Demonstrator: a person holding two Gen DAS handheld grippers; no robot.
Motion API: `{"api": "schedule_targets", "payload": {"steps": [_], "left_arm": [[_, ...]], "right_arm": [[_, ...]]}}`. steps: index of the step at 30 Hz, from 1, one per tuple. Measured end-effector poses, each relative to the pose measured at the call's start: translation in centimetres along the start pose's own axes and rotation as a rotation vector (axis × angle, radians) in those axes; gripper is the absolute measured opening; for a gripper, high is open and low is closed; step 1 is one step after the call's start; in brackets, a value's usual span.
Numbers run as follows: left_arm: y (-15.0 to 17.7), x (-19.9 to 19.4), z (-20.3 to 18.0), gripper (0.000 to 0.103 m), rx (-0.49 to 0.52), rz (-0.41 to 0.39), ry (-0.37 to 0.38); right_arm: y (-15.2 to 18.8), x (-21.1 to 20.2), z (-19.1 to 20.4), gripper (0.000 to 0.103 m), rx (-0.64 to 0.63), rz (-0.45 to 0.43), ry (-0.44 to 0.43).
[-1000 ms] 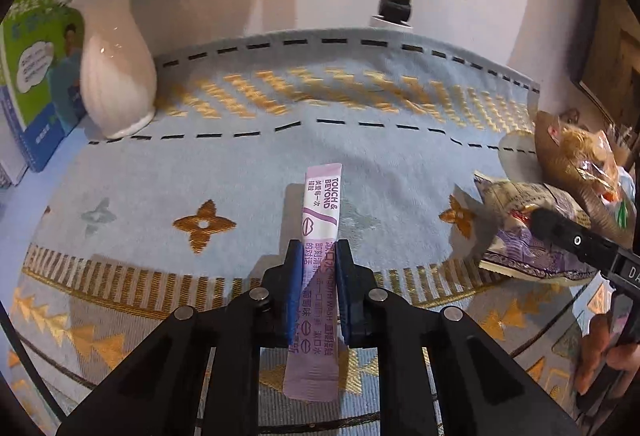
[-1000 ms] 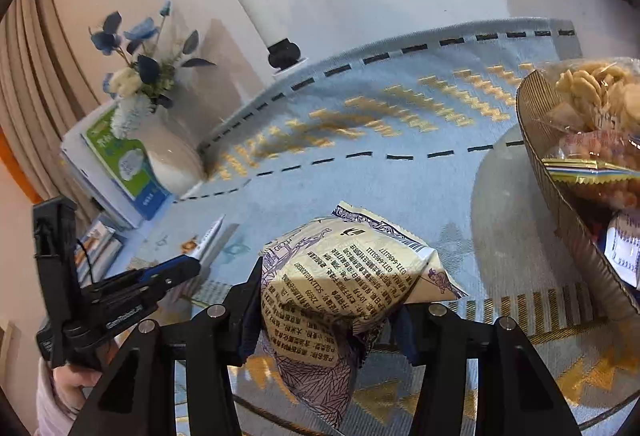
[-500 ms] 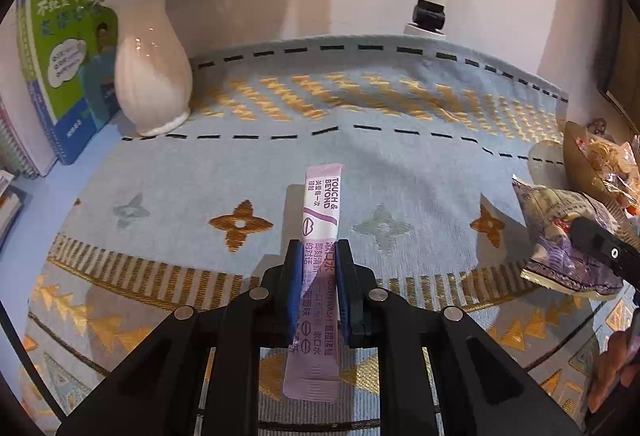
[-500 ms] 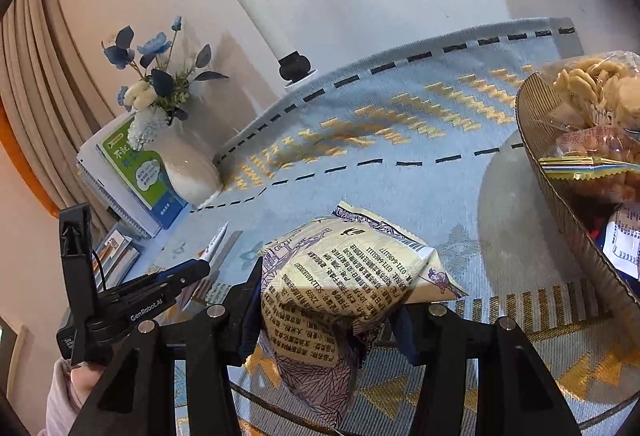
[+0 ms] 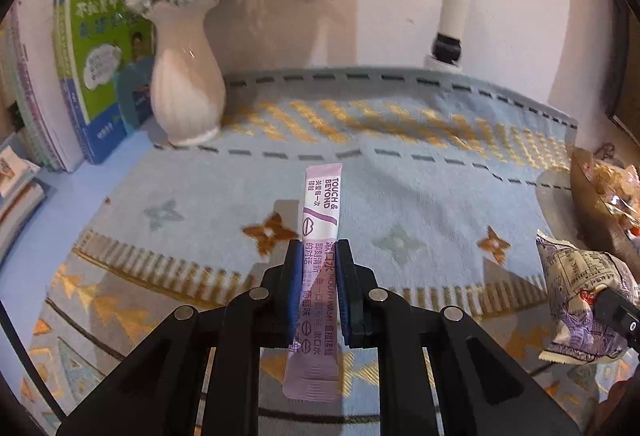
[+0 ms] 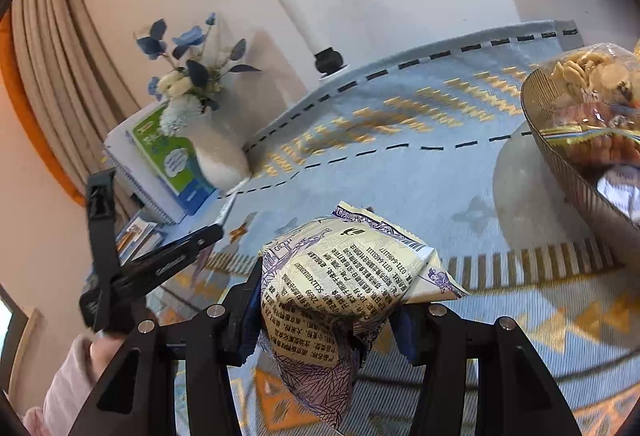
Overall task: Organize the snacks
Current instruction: 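Lift both packs and hold them above the tablecloth, then carry both packs over the glass bowl and open both grippers to drop them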
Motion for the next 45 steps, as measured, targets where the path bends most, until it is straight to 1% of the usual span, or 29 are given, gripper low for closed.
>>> {"api": "schedule_targets", "payload": {"steps": [2,6,10,14,16,21,25,30,35,36,40,42,45], "left_arm": [[0.1,-0.2,-0.3,0.013,0.006,-0.007,-0.013],[0.6,-0.7,-0.9,0.013,-0.036,0.017,0.030],[-0.3,-1.8,-2.7,0.013,-0.015,0.005,0.054],[-2.2,-3.6,-5.3,0.013,0.029,-0.030,0.090],[-3.3,-4.5,-6.8,0.013,0.057,-0.034,0.114],[-5.6,-6.9,-12.1,0.013,0.172,-0.057,0.168],[-6.9,-8.5,-15.6,0.013,0.216,-0.070,0.212],[-8.1,-9.7,-21.1,0.013,0.269,-0.080,0.331],[-7.7,-9.6,-26.3,0.013,0.330,-0.071,0.431],[-7.5,-9.5,-27.4,0.013,0.343,-0.061,0.451],[-6.4,-8.7,-31.1,0.013,0.405,-0.022,0.534],[-5.5,-8.4,-33.3,0.013,0.441,0.008,0.577],[-4.4,-7.9,-35.5,0.013,0.472,0.047,0.628]], "right_arm": [[0.4,-0.6,0.3,0.052,-0.005,0.000,-0.010],[1.0,-2.3,0.9,0.052,-0.007,-0.023,-0.044],[0.7,-4.3,1.1,0.052,0.005,-0.055,-0.077],[-1.4,-6.3,1.3,0.052,-0.001,-0.090,-0.104],[-2.7,-7.3,1.2,0.052,-0.004,-0.108,-0.115],[-7.0,-10.0,0.1,0.052,-0.005,-0.158,-0.128],[-10.6,-12.5,-1.8,0.052,0.001,-0.196,-0.121],[-15.1,-15.5,-5.5,0.053,0.027,-0.211,-0.105],[-18.5,-17.2,-10.6,0.053,0.068,-0.219,-0.081],[-19.0,-17.4,-11.6,0.053,0.076,-0.215,-0.080],[-20.6,-16.8,-15.7,0.053,0.115,-0.140,-0.070],[-21.1,-16.4,-17.1,0.053,0.127,-0.122,-0.065],[-21.8,-15.6,-18.7,0.053,0.143,-0.089,-0.074]]}}
Point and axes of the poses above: each gripper's, at about its wrist camera, not at the fingertips, and x roughly the way its jaws point, z to its left, y to its underside, the point moved 4 cm from there along x, roughly the way its jaws point, and after that the axes turned 2 degrees about y, right-handed, at the moved point
